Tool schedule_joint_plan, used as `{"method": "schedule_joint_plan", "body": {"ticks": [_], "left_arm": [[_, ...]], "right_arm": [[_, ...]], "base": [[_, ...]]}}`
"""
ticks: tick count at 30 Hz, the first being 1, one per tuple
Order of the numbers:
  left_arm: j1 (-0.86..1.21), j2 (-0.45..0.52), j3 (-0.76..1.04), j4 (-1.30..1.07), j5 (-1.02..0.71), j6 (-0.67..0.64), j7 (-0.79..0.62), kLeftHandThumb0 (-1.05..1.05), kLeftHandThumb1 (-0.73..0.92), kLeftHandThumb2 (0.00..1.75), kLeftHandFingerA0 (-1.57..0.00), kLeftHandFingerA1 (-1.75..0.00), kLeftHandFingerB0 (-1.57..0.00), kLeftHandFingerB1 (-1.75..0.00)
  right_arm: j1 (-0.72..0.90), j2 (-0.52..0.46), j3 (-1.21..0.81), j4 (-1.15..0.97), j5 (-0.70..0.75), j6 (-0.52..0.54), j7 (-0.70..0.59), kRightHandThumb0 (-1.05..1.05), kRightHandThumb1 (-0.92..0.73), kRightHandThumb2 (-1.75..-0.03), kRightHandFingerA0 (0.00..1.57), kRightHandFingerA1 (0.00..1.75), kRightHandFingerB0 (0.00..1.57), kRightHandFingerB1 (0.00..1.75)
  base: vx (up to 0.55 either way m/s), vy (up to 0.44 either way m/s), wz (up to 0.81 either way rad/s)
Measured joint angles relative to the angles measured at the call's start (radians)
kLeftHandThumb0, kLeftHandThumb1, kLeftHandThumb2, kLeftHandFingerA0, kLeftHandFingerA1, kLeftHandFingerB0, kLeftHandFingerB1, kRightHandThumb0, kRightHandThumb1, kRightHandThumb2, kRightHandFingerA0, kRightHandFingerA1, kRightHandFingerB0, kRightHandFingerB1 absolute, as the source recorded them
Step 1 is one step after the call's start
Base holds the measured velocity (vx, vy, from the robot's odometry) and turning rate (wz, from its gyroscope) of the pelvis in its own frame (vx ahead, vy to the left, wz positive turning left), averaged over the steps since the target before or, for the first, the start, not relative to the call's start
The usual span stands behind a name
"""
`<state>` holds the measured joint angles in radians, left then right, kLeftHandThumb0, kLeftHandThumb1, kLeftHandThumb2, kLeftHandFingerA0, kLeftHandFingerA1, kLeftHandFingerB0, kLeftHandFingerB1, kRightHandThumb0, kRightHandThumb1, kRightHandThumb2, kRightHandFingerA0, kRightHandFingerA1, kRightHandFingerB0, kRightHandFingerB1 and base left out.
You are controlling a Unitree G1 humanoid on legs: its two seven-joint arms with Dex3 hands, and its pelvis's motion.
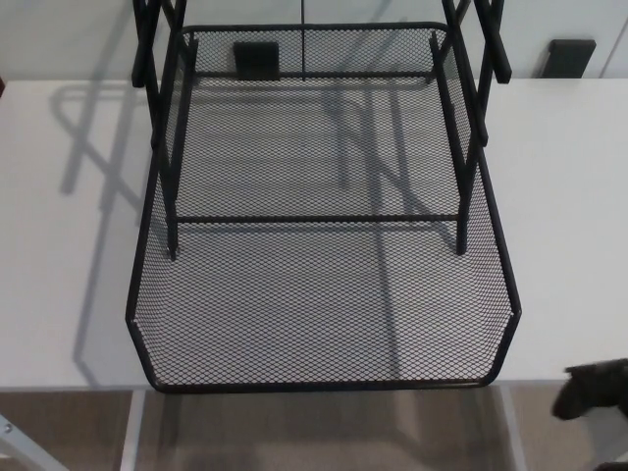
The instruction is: The robot walks towards a file tray kept in the middle of a desk and uses its right hand to grab a tray and pulls it out towards itself
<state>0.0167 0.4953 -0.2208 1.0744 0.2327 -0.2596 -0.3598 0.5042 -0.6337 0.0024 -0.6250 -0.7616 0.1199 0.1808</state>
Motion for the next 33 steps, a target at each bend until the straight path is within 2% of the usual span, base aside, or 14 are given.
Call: {"method": "schedule_joint_plan", "body": {"ticks": [1,2,5,9,10,11,13,15,16,17,24,26,27,33], "left_arm": [[0.0,0.0,0.0,0.0,0.0,0.0,0.0,-0.53,0.23,0.6,-0.36,-0.41,-0.29,-0.37],[0.0,0.0,0.0,0.0,0.0,0.0,0.0,-0.52,0.23,0.61,-0.36,-0.41,-0.29,-0.38],[0.001,-0.001,0.0,0.002,0.0,0.0,0.0,-0.54,0.24,0.6,-0.36,-0.41,-0.29,-0.36],[0.001,-0.001,-0.001,0.003,0.0,0.0,0.0,-0.54,0.24,0.6,-0.37,-0.42,-0.29,-0.37],[0.001,-0.001,-0.001,0.003,0.0,0.0,0.0,-0.53,0.24,0.59,-0.37,-0.42,-0.29,-0.37],[0.001,-0.001,-0.001,0.004,0.0,0.0,0.0,-0.53,0.25,0.59,-0.37,-0.41,-0.29,-0.37],[0.002,-0.001,-0.001,0.004,0.0,0.0,0.0,-0.53,0.25,0.6,-0.36,-0.41,-0.28,-0.37],[0.003,-0.001,-0.001,0.004,0.0,0.0,0.0,-0.53,0.24,0.61,-0.35,-0.42,-0.28,-0.38],[0.003,-0.001,-0.001,0.005,0.0,0.0,0.0,-0.53,0.24,0.6,-0.35,-0.41,-0.28,-0.37],[0.004,-0.001,-0.002,0.005,0.0,0.0,0.0,-0.54,0.24,0.61,-0.35,-0.41,-0.28,-0.37],[0.009,-0.001,-0.003,0.006,0.0,0.0,0.0,-0.53,0.24,0.61,-0.34,-0.41,-0.28,-0.38],[0.011,-0.001,-0.003,0.007,0.0,0.0,0.0,-0.49,0.27,0.5,-0.36,-0.36,-0.29,-0.31],[0.011,-0.001,-0.003,0.007,0.0,0.0,0.0,-0.57,0.22,0.61,-0.28,-0.41,-0.24,-0.36],[0.032,-0.004,0.008,0.01,-0.002,0.0,0.006,-0.61,0.21,0.65,-0.21,-0.4,-0.17,-0.36]], "right_arm": [[0.005,-0.001,-0.014,0.005,0.01,0.0,0.006,-0.1,-0.5,-0.56,0.66,0.62,0.5,0.57],[0.022,0.0,-0.038,0.011,0.023,0.002,0.019,-0.18,-0.42,-0.52,0.74,0.56,0.67,0.52],[0.074,0.0,-0.093,0.059,0.078,-0.004,0.069,-0.24,-0.48,-0.54,0.71,0.55,0.66,0.52],[0.136,0.0,-0.15,0.132,0.141,-0.014,0.123,-0.29,-0.51,-0.55,0.47,0.52,0.46,0.48],[0.155,0.001,-0.167,0.16,0.161,-0.017,0.138,-0.37,-0.47,-0.62,0.4,0.53,0.39,0.48],[0.166,0.001,-0.176,0.179,0.173,-0.019,0.148,-0.22,-0.36,-0.89,0.22,0.56,0.19,0.54],[0.185,0.002,-0.196,0.241,0.203,-0.025,0.173,-0.3,-0.36,-0.88,0.06,0.51,0.01,0.47],[0.198,0.002,-0.209,0.314,0.229,-0.028,0.198,-0.3,-0.32,-0.87,0.05,0.51,0.0,0.46],[0.203,0.002,-0.212,0.354,0.241,-0.03,0.21,-0.53,-0.39,-0.67,0.05,0.36,0.09,0.35],[0.206,0.002,-0.214,0.393,0.252,-0.031,0.222,-0.51,-0.47,-0.66,0.03,0.29,0.06,0.29],[0.198,0.004,-0.214,0.655,0.307,-0.036,0.288,-0.64,-0.42,-0.76,0.0,0.24,0.0,0.21],[0.184,0.011,-0.214,0.731,0.321,-0.036,0.3,-0.68,-0.46,-0.78,0.0,0.21,0.0,0.17],[0.178,0.013,-0.214,0.755,0.325,-0.036,0.303,-0.72,-0.46,-0.77,0.0,0.18,0.0,0.14],[0.068,0.111,-0.247,0.969,0.389,-0.032,0.314,-0.65,-0.41,-0.77,0.0,0.25,0.0,0.2]], "base": [[0.0,0.0,0.0],[0.0,0.0,0.0],[0.0,0.0,0.0],[0.0,0.0,0.0],[0.0,0.0,0.0],[0.0,0.0,0.0],[0.0,0.0,0.0],[0.0,0.0,0.0],[0.0,0.0,0.0],[0.0,0.0,0.0],[0.0,0.0,0.0],[0.0,0.0,0.0],[0.0,0.0,0.0],[0.0,0.0,0.0]]}}
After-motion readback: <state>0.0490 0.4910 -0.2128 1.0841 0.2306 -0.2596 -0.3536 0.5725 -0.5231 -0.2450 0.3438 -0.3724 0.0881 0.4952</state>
